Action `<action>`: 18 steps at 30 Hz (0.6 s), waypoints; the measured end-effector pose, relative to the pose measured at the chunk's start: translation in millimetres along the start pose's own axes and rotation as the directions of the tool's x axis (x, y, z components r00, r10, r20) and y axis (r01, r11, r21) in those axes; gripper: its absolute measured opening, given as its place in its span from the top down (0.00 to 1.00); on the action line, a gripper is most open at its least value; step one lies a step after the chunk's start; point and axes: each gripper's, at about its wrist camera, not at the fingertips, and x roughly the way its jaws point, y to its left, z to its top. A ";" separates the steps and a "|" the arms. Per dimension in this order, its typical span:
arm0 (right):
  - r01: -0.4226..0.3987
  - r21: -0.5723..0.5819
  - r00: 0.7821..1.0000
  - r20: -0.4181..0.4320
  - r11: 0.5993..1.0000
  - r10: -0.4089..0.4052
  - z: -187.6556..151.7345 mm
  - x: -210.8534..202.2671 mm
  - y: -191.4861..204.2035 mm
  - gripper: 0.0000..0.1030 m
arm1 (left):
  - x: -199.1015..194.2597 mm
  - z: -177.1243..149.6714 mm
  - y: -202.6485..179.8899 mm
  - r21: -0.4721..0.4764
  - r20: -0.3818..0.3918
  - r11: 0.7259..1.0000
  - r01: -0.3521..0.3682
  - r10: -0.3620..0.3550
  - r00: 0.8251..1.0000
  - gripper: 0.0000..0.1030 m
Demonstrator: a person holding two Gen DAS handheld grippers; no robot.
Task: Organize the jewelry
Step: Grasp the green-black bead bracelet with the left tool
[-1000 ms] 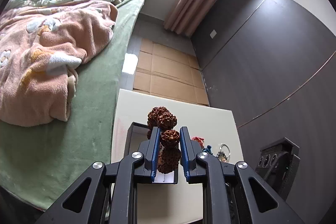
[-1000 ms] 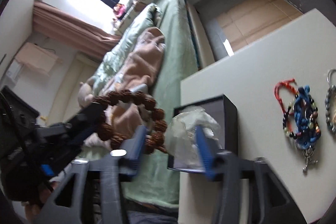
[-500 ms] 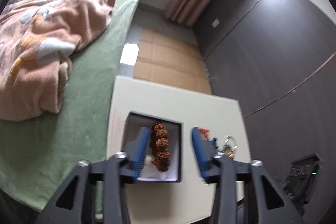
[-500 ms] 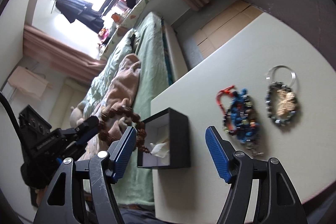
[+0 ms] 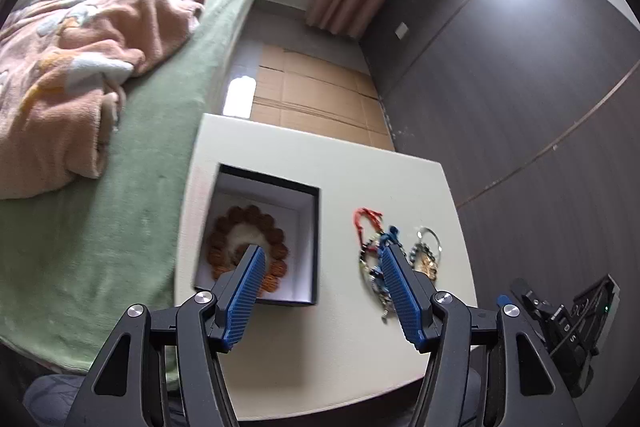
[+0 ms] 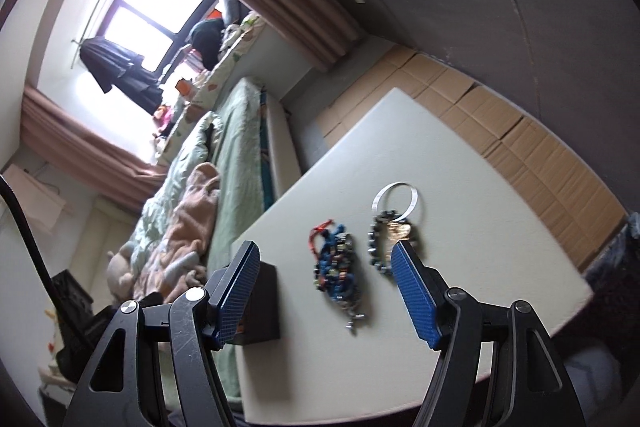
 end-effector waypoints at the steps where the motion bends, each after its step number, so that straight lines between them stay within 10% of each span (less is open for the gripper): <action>1: 0.011 -0.001 1.000 -0.004 1.000 -0.011 0.4 0.3 -2.9 0.33 | 3.8 -2.4 -6.3 0.007 -0.009 1.000 0.006 -0.006 1.000 0.40; 15: 0.026 0.051 0.999 -0.029 0.998 -0.025 5.8 8.3 -47.3 0.33 | 72.5 -20.3 -72.0 0.118 -0.113 0.991 0.066 -0.053 0.992 0.41; 18: 0.031 0.066 0.999 -0.033 0.997 -0.029 6.6 13.1 -54.8 0.33 | 93.9 -20.5 -83.1 0.148 -0.149 0.986 0.069 -0.047 0.988 0.55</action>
